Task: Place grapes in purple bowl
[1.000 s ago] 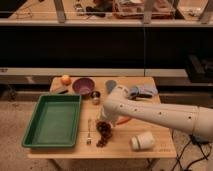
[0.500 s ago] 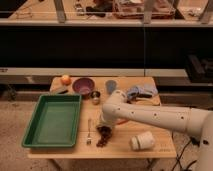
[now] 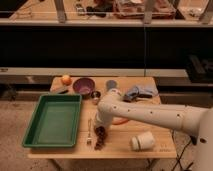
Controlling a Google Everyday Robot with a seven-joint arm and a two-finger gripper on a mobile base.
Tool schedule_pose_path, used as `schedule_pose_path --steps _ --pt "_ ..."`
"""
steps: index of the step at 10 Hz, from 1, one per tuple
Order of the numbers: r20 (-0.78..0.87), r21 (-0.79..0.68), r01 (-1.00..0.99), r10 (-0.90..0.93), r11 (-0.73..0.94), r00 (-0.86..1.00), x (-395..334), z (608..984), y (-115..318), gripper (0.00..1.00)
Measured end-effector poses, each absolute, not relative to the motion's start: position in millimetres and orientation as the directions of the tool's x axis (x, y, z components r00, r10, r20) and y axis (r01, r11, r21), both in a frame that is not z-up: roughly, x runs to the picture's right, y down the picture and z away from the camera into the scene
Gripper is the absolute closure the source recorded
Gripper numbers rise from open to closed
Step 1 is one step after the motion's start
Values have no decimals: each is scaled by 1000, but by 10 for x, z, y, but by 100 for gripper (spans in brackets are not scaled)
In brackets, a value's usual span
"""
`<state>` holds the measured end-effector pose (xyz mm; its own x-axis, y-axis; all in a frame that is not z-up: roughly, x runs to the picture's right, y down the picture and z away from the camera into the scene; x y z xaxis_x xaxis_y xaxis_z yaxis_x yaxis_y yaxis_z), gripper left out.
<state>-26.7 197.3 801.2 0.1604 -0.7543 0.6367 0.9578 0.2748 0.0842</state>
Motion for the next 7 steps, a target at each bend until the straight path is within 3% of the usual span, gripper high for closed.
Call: schedule_pose_path --steps 3,7 --pt "648 84 903 -712 420 270 -157 7675 1398 100" --pt "626 138 803 -679 580 384 -90 7240 289 100"
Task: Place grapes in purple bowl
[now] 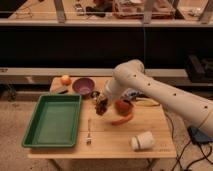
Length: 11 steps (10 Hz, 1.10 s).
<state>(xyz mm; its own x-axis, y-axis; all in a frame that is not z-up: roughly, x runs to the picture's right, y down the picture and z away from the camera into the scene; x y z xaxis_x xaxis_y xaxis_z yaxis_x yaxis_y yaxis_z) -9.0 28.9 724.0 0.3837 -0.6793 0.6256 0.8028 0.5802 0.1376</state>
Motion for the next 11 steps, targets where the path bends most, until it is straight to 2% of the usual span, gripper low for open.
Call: schedule_pose_path --steps 3,4,7,11 --pt "608 223 702 -659 676 442 -257 7223 -600 100" --pt "582 299 639 -666 709 467 -440 7305 -911 100" --pt "513 493 489 -694 720 505 -896 7489 -1217 100" --pt "482 578 409 -700 706 527 -1092 7517 -1345 100"
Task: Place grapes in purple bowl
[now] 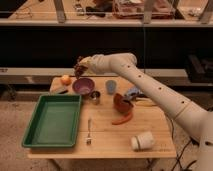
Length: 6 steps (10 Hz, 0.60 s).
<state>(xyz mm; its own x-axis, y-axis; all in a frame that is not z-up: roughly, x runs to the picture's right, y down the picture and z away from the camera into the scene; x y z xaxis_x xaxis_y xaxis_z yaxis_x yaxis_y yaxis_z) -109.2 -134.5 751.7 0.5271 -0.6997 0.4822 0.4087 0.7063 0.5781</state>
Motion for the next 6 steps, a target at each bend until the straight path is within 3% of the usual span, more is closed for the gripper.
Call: schedule_pose_path --steps 3,6 --pt "485 556 427 -695 714 531 -1038 7579 -1261 100" --pt "500 536 420 -676 733 541 -983 7926 -948 100"
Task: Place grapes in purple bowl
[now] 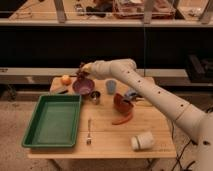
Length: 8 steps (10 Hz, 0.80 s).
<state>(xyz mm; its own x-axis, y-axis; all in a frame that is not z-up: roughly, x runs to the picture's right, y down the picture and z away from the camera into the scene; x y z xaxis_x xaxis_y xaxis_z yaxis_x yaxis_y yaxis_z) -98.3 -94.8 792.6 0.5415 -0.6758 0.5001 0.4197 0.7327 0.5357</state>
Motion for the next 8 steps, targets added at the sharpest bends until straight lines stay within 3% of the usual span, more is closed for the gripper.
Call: schedule_pose_path --steps 8 --pt "506 488 488 -690 724 518 -1061 8400 -765 100"
